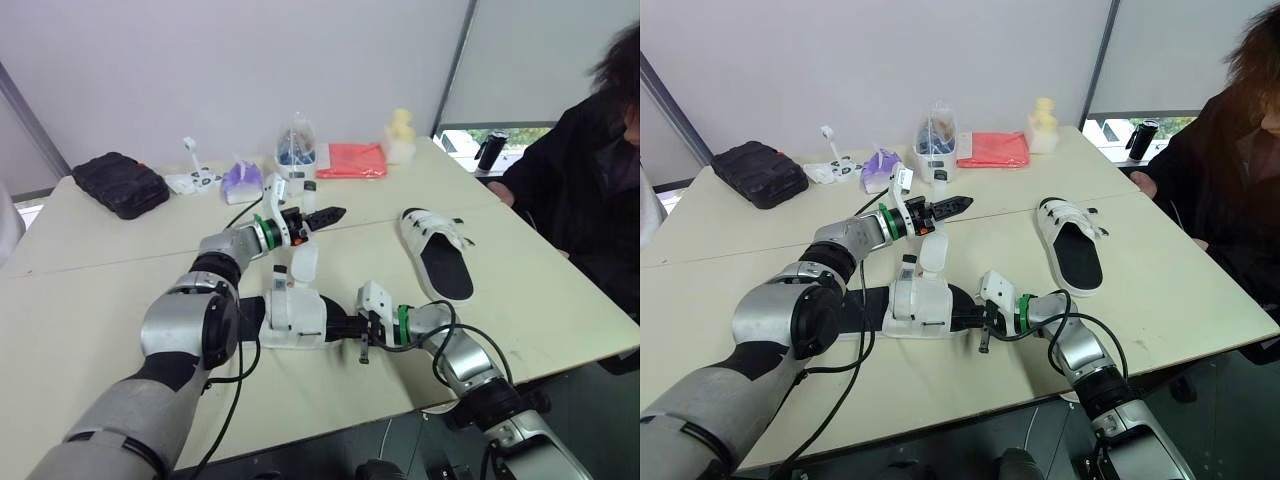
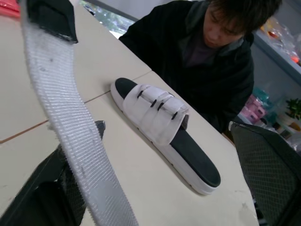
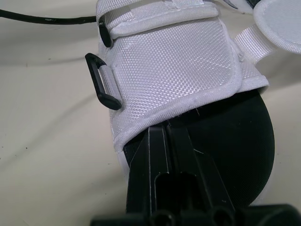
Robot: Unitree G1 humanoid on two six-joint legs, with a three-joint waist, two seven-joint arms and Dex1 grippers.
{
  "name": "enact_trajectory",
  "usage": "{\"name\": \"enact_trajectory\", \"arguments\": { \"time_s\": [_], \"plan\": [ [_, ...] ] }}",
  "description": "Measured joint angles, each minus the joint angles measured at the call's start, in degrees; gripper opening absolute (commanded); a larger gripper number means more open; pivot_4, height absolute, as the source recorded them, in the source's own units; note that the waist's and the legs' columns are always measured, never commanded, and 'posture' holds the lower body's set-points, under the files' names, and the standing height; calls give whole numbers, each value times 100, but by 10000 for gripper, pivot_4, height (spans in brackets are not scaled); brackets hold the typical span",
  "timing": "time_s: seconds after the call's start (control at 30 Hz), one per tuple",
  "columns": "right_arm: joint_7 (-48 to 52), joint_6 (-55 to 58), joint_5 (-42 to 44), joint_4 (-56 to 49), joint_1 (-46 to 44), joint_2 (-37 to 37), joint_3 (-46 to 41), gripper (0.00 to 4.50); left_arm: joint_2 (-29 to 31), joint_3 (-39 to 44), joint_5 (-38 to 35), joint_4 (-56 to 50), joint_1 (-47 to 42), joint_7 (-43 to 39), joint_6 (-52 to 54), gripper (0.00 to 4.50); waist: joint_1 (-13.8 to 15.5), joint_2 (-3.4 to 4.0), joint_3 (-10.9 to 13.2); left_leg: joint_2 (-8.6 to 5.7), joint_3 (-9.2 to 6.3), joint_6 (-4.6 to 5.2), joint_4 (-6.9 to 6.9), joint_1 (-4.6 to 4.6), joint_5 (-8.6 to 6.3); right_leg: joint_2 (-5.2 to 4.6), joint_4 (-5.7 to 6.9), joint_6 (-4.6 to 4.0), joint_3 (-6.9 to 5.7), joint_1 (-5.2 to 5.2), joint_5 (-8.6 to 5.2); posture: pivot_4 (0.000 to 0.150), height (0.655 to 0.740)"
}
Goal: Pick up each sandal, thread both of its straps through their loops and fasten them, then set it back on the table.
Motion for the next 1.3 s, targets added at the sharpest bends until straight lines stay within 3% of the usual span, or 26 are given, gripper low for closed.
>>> {"name": "enact_trajectory", "arguments": {
  "time_s": [0.2,0.33,0.47,0.63,0.8,0.93,1.03,1.17,1.27,1.3],
  "plan": [
    [2,1,-4,1,-7,-1,5,0,31,235,-10,1,-7,28,-1,637,-2,0,0,0,0,0,0,0,0,0,1,0,0,0,0,1500,7400],
    [34,0,-16,36,-51,-2,22,0,164,206,32,0,-40,-169,-46,637,-7,0,0,0,1,-1,0,0,1,0,2,0,0,-1,0,1500,7400],
    [106,-2,-35,95,-113,-10,29,0,339,-415,551,-224,-34,-747,-804,637,-5,0,0,0,2,-11,0,0,6,1,2,0,1,0,0,1500,7400],
    [140,-101,-37,175,-147,-14,59,0,717,-1645,1497,-1504,674,-1494,-2970,637,-10,5,-3,2,7,-19,-4,5,10,1,2,-2,14,-2,1,1500,7400],
    [194,-218,-45,247,-181,-61,55,0,1417,-2543,2372,-2354,1497,-1478,-5787,637,34,5,-3,1,8,-4,0,1,1,-1,1,-4,19,-3,2,1500,7400],
    [270,-341,-46,414,-267,-69,67,0,2043,-2971,4081,-2493,1570,11,-8548,637,55,6,-5,1,11,-2,-3,6,-1,0,-2,-7,22,-2,4,1500,7400],
    [336,-453,-47,580,-351,-64,66,0,2298,-2912,6010,-2887,1603,2183,-9929,637,94,3,-7,1,15,0,-2,11,-1,1,0,-7,24,0,4,1500,7400],
    [344,-504,-50,685,-393,-43,66,0,2698,-3493,8250,-3587,1646,5137,-9913,637,117,4,-10,3,19,1,1,19,0,8,21,-7,28,0,5,1500,7400],
    [355,-543,-50,757,-424,-34,66,0,2892,-4212,9283,-3825,1648,6817,-9474,637,126,6,-13,3,19,2,3,22,0,12,32,-6,28,0,4,1500,7400],
    [356,-548,-50,768,-428,-32,66,0,2941,-4482,9557,-3890,1648,7283,-9330,2984,126,6,-13,2,19,2,3,22,0,12,36,-6,28,0,4,1500,7400]
  ]
}}
